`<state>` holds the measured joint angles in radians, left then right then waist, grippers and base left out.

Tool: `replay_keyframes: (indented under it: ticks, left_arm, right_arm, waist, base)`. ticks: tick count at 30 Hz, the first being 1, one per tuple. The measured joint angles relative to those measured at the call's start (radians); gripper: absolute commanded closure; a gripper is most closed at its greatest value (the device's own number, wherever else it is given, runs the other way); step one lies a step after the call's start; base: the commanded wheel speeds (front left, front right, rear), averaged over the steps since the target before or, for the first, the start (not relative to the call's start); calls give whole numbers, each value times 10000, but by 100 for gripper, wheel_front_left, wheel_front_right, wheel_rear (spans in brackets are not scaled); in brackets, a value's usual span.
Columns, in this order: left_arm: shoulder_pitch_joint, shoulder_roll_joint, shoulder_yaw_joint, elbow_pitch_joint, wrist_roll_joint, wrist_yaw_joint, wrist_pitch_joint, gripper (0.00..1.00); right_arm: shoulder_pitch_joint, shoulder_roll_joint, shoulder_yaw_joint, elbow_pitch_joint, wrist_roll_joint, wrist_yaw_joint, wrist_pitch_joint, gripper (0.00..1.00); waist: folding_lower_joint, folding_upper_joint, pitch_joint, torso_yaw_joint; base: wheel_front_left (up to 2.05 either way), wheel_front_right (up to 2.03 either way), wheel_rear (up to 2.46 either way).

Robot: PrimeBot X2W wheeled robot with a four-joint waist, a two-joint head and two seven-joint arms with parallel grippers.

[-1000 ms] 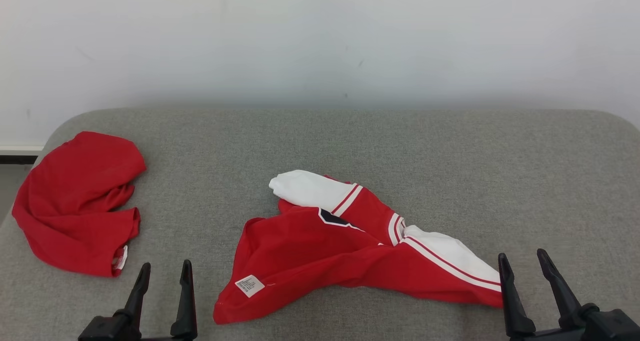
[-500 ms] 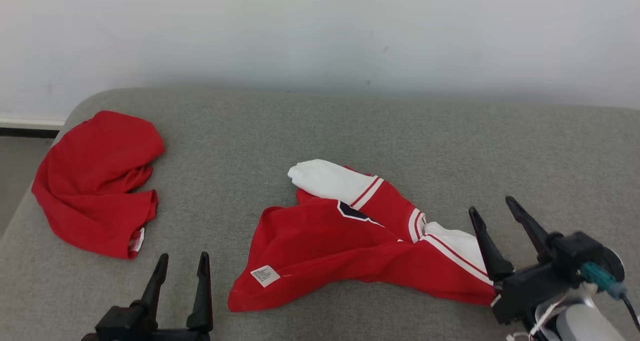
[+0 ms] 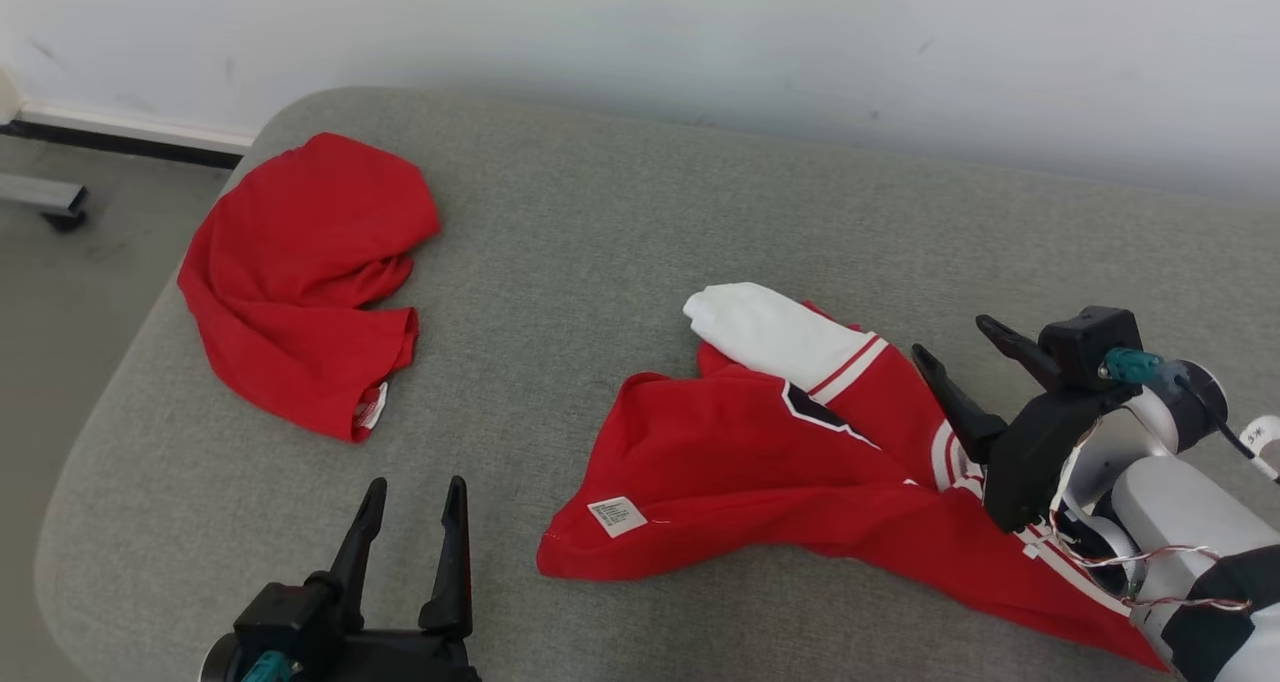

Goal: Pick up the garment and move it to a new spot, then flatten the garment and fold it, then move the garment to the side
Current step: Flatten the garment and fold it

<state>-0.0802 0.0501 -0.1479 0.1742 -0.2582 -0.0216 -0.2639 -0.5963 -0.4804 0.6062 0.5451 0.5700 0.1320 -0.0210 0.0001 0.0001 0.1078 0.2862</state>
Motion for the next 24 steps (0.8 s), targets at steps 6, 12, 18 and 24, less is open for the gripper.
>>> replay_keyframes:
  ticks: [6,12,18,24]
  left_arm:
    - [-247,4,-372,-61,-272,136,0,0]
    - [-354,2,-587,-123,-426,299,0,0]
    - [-366,2,-623,-165,-489,393,0,0]
    - [-447,2,-600,-163,-489,401,0,0]
  right_arm:
    - [-995,-430,1281,928,1003,-2,734,0]
    - [-1548,-560,2345,1764,2086,0,1567,0]
    - [-1941,-731,3325,2107,3099,-2,2134,100]
    - [-2497,-901,3705,2226,3241,-2,1129,100]
  waist:
    - [1,0,369,638]
    - [1,0,747,1130]
    - [0,0,1034,1364]
    - [1,0,1038,1149]
  base:
    - [0,0,0]
    - [0,0,0]
    - [0,0,0]
    - [0,0,0]
